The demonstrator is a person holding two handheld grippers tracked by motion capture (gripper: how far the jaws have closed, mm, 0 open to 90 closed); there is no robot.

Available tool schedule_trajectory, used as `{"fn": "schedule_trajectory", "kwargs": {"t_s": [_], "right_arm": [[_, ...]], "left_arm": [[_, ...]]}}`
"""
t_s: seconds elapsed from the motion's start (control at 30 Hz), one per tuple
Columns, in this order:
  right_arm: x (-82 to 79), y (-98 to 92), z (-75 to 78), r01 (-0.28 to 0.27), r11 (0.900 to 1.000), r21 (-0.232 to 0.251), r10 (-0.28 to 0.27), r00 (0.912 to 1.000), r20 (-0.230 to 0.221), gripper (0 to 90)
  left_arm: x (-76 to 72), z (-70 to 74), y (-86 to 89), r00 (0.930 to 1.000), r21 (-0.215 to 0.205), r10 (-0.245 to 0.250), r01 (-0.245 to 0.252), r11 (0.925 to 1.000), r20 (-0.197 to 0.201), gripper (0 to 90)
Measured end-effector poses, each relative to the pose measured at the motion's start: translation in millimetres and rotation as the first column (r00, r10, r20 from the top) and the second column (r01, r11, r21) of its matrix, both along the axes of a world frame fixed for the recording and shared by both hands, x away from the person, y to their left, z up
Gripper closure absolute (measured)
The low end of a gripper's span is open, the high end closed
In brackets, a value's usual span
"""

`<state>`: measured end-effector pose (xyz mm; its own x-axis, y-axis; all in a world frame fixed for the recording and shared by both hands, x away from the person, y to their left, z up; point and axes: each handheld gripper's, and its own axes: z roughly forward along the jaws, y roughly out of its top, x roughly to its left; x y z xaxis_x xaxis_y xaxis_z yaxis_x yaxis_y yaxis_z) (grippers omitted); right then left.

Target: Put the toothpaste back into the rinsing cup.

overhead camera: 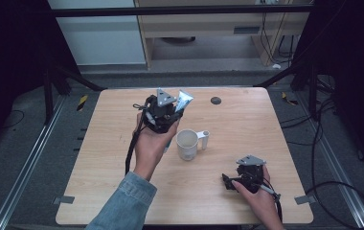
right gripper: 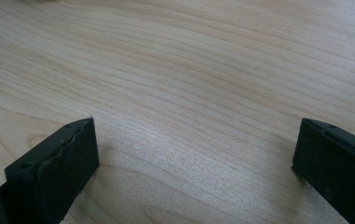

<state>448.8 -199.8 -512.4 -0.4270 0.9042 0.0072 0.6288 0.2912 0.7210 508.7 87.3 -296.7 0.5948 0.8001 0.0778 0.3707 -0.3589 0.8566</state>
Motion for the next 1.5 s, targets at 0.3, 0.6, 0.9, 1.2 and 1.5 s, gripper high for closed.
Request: {"fn": "schedule_trajectory", "kwargs": {"t_s": [0.3, 0.6, 0.9, 1.2, 1.5], "right_arm": [[-0.1, 0.0, 0.1, -0.001, 1.0, 0.002, 0.001, 1.0, -0.001, 0.5], [-0.1, -0.1, 0.1, -0.001, 1.0, 0.003, 0.001, 1.0, -0.001, 0.5], [0.2, -0.4, -0.3, -0.001, 1.0, -0.001, 0.001, 1.0, 0.003, 0.7], [0.1, -0.4, -0.3, -0.001, 1.0, 0.0, 0.001, 1.0, 0.002, 0.7], [0.1, -0.3, -0.3, 0.0, 1.0, 0.001, 0.0, 1.0, 0.001, 0.8]], "left_arm": [[5.3, 2.5, -11.1, 0.9993, -0.047, 0.012, -0.011, 0.9988, 0.037, 77.9], [12.5, -2.6, -17.1, 0.9988, -0.083, 0.026, -0.022, 0.9963, 0.043, 77.8], [15.7, -1.7, -22.2, 0.9968, -0.112, 0.041, -0.033, 0.9931, 0.068, 77.9], [20.4, -0.1, -31.9, 0.9957, -0.133, 0.049, -0.038, 0.9904, 0.079, 77.8], [22.0, -3.6, -37.2, 0.9956, -0.141, 0.045, -0.033, 0.9894, 0.083, 77.9]]}}
